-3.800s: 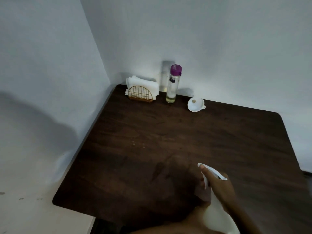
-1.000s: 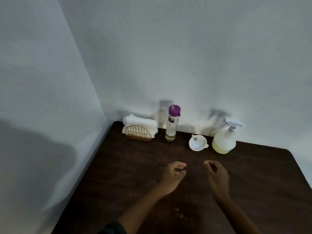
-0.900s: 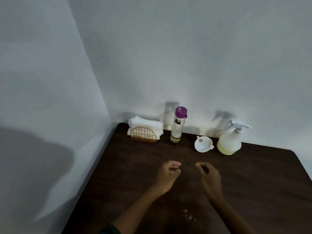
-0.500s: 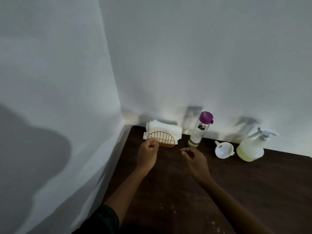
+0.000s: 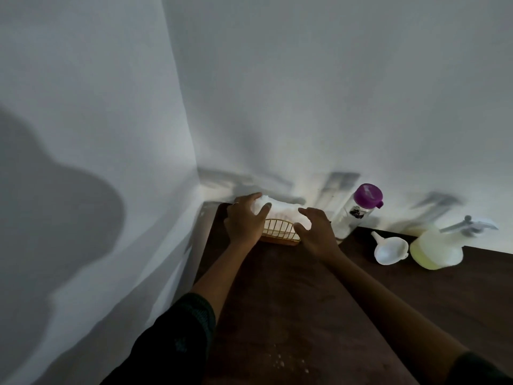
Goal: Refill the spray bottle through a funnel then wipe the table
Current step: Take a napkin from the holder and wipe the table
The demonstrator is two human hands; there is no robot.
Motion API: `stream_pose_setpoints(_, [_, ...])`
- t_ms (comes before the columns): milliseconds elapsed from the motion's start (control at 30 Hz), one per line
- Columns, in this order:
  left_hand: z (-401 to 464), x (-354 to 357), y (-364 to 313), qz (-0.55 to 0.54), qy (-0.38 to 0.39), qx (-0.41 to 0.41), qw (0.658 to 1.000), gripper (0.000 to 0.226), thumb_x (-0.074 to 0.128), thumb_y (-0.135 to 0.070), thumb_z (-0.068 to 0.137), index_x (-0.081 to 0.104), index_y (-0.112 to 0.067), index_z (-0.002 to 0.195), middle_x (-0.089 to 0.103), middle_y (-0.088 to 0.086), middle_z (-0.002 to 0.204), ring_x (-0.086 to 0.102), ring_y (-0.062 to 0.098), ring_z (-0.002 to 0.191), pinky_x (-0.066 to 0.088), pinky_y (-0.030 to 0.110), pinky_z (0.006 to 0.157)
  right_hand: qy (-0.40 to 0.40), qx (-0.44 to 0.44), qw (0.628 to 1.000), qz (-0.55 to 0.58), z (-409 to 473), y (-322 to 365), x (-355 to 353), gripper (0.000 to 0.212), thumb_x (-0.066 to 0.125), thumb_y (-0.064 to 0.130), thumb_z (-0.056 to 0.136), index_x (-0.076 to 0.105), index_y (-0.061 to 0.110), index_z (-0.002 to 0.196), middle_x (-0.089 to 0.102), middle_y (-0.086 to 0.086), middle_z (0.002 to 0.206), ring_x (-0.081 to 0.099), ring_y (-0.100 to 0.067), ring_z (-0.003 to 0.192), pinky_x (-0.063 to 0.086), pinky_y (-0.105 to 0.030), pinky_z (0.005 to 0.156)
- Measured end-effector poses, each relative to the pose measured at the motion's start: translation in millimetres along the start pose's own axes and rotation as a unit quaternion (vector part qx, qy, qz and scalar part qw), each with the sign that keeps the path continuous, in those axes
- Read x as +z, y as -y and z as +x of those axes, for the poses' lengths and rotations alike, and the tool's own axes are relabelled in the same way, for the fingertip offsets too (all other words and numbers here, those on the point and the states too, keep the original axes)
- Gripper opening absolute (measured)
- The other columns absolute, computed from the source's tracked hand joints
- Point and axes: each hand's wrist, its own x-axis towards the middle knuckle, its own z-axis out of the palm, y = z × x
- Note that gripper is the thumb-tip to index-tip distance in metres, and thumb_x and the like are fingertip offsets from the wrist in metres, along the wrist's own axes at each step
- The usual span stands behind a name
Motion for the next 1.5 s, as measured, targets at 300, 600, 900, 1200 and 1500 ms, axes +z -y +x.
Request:
stream_pose_setpoints(300, [6,16,1,0.004,-0.054,-0.016,0.998,0.017,0.066,-0.034,0.084,0.071,-0.024,0.097,0.068,-0.006,0.106,0.057,0.018,0.104,0.041,0.040,0.088,-0.018,0.009,1.000,0.001,-1,-16,20,0.040,0.060,0.011,0.086,0.055,0.007,0.125,0.052,-0.011,0.132,0.041,-0.024,0.127,0.040,-0.047,0.100])
stream_pose_setpoints(600, [13,15,-1,-0.043,-0.054,-0.072,0.995,0.016,0.057,-0.034,0.089,0.068,-0.022,0.093,0.066,-0.003,0.105,0.055,0.023,0.106,0.039,0.042,0.093,0.000,0.027,1.000,0.014,-1,-17,23,0.039,0.058,0.012,0.086,0.055,0.011,0.125,0.052,-0.008,0.131,0.044,-0.021,0.124,0.041,-0.045,0.099])
stream_pose_setpoints(900, [22,15,-3,-0.013,-0.019,-0.062,0.998,0.020,0.061,-0.040,0.085,0.070,-0.025,0.092,0.071,-0.007,0.095,0.058,0.019,0.102,0.033,0.042,0.091,0.015,0.041,0.999,0.013,0,-15,24,0.038,0.058,0.013,0.087,0.054,0.011,0.125,0.051,-0.008,0.132,0.042,-0.020,0.125,0.039,-0.045,0.101])
stream_pose_setpoints(1200, [16,15,8,-0.165,-0.033,0.001,0.986,0.003,0.063,-0.051,0.071,0.063,-0.049,0.071,0.064,-0.018,0.104,0.056,0.017,0.108,0.046,0.053,0.089,-0.163,0.023,0.986,0.022,1,2,16,0.021,0.060,0.008,0.080,0.062,0.017,0.099,0.049,0.000,0.097,0.054,-0.025,0.093,0.048,-0.048,0.081])
stream_pose_setpoints(1500, [12,5,14,-0.240,0.089,-0.035,0.966,0.009,0.058,-0.053,0.070,0.067,-0.053,0.071,0.051,-0.034,0.110,0.044,0.013,0.125,0.035,0.052,0.105,-0.035,-0.100,0.987,-0.125,31,26,12,0.037,0.067,0.024,0.082,0.062,0.030,0.118,0.053,0.002,0.127,0.039,-0.025,0.119,0.024,-0.035,0.082])
